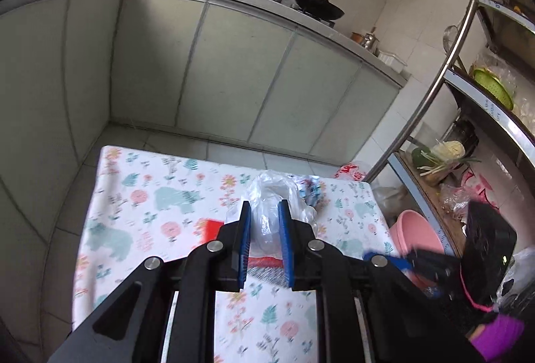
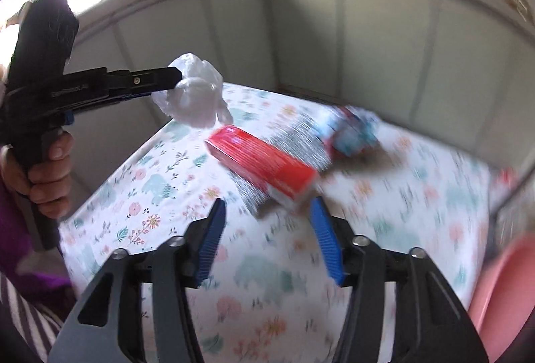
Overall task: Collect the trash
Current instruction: 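Grasp the clear plastic bag with the left gripper while the right grasps the red box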
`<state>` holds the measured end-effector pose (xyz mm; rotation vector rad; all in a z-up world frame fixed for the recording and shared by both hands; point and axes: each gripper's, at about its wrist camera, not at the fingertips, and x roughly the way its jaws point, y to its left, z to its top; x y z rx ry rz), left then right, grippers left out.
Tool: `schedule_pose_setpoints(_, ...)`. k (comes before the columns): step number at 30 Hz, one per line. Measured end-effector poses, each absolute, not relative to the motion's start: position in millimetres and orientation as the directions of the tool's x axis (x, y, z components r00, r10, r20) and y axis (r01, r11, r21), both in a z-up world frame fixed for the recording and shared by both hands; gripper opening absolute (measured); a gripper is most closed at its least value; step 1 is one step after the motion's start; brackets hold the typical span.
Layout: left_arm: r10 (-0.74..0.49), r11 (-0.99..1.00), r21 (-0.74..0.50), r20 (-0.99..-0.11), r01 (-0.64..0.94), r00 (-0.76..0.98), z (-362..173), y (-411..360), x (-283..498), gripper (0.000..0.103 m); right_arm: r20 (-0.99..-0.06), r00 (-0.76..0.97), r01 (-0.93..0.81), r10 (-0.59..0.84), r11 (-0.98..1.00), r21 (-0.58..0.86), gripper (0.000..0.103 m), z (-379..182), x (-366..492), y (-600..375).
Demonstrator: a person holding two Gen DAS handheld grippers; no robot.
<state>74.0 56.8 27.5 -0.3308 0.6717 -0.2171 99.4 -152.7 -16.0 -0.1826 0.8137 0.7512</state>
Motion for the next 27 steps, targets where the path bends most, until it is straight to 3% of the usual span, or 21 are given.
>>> schedule_pose_setpoints(16, -0.248, 0.918, -0.396, -0.603, -0.016, 0.758, 9.4, 108.1, 38.6, 0.015, -0.857, 0.332, -0.821, 0.393, 0.568, -0.058, 0.062, -66.3, 172.0, -61.1)
schedule_pose_setpoints(18, -0.248, 0.915, -0.403, -0.596, -0.018, 0.764, 11.0, 108.0, 35.3, 0.015, -0.865, 0.306, -0.815, 0.398, 0.578, -0.022, 0.061, -70.1, 172.0, -63.6)
schedule_pose_setpoints(20, -0.251, 0.913, -0.409, -0.587, -0.014, 0.769, 12.9, 106.0, 31.8, 0.015, -0.859, 0.295, -0.792, 0.418, 0.609, 0.024, 0.047, -69.1, 168.5, -73.2)
schedule_pose_setpoints(27, -0.281, 0.91, -0.413, -0.584, 0.019, 0.761, 12.3, 91.0, 26.1, 0.015, -0.795, 0.397, -0.536, 0.459, 0.819, 0.205, 0.043, -42.6, 126.4, -162.9)
